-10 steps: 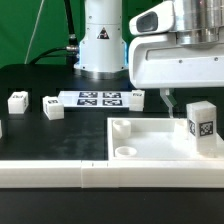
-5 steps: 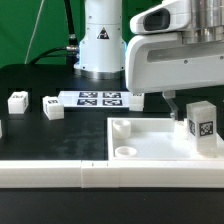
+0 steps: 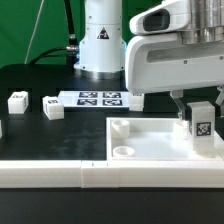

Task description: Assemble one leg

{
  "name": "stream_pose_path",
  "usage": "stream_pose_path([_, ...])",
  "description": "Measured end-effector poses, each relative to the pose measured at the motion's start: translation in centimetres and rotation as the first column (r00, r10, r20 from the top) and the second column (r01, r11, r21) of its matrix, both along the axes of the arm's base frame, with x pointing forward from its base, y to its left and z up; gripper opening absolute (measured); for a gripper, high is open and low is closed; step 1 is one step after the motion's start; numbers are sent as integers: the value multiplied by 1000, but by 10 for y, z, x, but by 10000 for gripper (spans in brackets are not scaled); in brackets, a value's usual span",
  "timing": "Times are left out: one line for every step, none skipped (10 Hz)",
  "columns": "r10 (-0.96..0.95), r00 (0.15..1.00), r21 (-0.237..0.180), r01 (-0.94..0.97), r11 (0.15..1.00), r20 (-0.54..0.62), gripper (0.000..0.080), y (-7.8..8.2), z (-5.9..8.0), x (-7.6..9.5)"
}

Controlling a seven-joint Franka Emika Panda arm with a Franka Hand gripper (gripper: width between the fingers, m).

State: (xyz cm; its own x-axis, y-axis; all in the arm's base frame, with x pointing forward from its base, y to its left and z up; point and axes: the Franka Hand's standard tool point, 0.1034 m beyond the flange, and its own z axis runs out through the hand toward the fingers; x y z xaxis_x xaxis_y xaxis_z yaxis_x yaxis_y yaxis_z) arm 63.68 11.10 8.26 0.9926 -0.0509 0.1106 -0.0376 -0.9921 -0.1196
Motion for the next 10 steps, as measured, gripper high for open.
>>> stream_pose_path([-77,997,9,77,997,-8,291,-1,0,1])
stream_pose_path([-259,965,29,260,965,-29,291,-1,0,1])
stream_pose_path([-391,919,36,393,919,-49,291,-1,0,1])
stream_pose_path([-523,849,41,527,849,-71,291,-1,-1,1])
stream_pose_path([-624,776,43,629,776,-91,292,-2,-1,1])
stream_pose_path([-713,692,48,720,692,-113,292,-2,-1,0])
stream_pose_path([-814,563,48,826,562,-144,292,-2,-2,0])
stream_pose_path([-872,462,40,886,462,-160,292,-2,-2,-1])
stream_pose_path([-904,393,34,919,393,-172,292,-1,-3,-1])
stream_pose_path([-942,276,23,961,277,-192,292,-1,-3,-2])
